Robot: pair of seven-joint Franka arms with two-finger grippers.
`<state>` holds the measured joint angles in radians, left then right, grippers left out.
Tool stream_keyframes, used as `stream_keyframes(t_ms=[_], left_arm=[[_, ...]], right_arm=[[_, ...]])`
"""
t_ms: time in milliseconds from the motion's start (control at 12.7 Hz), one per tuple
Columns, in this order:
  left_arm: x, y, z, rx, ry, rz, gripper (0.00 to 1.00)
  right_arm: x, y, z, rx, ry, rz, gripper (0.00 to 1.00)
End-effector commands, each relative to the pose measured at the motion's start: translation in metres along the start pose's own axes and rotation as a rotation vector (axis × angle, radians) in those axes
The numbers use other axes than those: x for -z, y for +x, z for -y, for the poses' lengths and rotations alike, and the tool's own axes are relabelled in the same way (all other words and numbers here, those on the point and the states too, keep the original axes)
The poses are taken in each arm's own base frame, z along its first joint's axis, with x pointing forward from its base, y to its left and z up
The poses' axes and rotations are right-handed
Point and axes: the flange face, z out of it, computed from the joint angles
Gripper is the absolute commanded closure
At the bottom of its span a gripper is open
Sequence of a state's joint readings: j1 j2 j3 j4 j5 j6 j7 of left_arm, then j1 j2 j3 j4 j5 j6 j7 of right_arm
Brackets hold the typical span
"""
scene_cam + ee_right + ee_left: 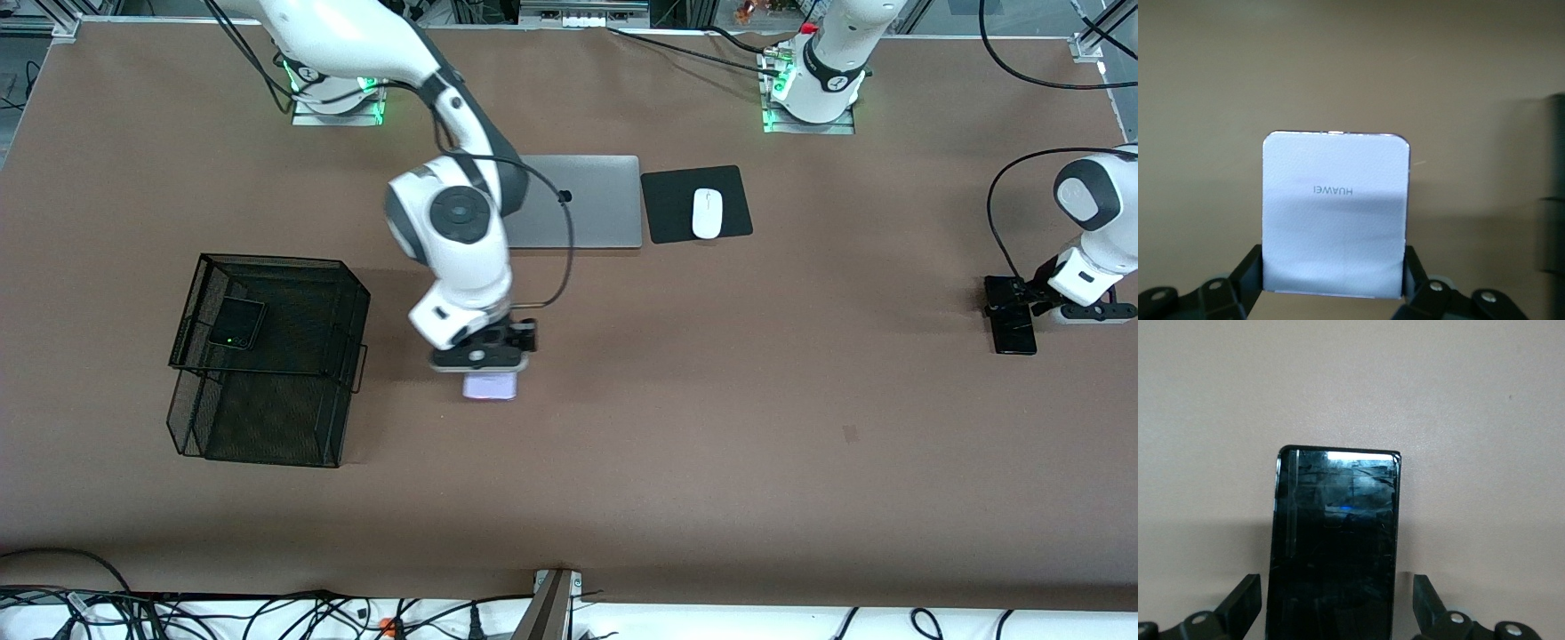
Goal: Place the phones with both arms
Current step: 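Lower the white phone into the basket while the left gripper lifts the smartphone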
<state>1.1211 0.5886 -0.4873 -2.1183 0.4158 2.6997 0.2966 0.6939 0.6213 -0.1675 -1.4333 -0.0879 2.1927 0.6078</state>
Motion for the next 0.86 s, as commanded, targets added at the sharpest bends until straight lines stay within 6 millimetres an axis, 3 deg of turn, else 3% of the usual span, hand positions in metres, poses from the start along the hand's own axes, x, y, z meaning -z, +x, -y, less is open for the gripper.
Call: stream_keyframes(t_ms=[0,157,393,550,786], left_arm=[[-0.004,0.007,0.002,0.003,-0.004,0.0,0.0],[-0.004,0.007,0.004,0.002,-0.001,-0.002,0.0],[-0.004,0.01,0.007,0.001,0.004,-0.007,0.0],[-0.006,0.01,0.007,0.006,0.0,-0.006,0.0],[-0.01,0.009,0.007,0.038,-0.005,-0.012,0.06]], right_arm=[[0.035,0.019,-0.061,0.019,-0.076,0.034,1.0],[0.051,0.037,-0.112,0.053,-0.127,0.055,1.0],[0.055,0.049,-0.181,0.101,-0.181,0.124,1.0],[0.045,0.05,-0.228,0.111,-0.144,0.172,1.0],[0.021,0.075,-0.298,0.134,-0.099,0.116,1.0]])
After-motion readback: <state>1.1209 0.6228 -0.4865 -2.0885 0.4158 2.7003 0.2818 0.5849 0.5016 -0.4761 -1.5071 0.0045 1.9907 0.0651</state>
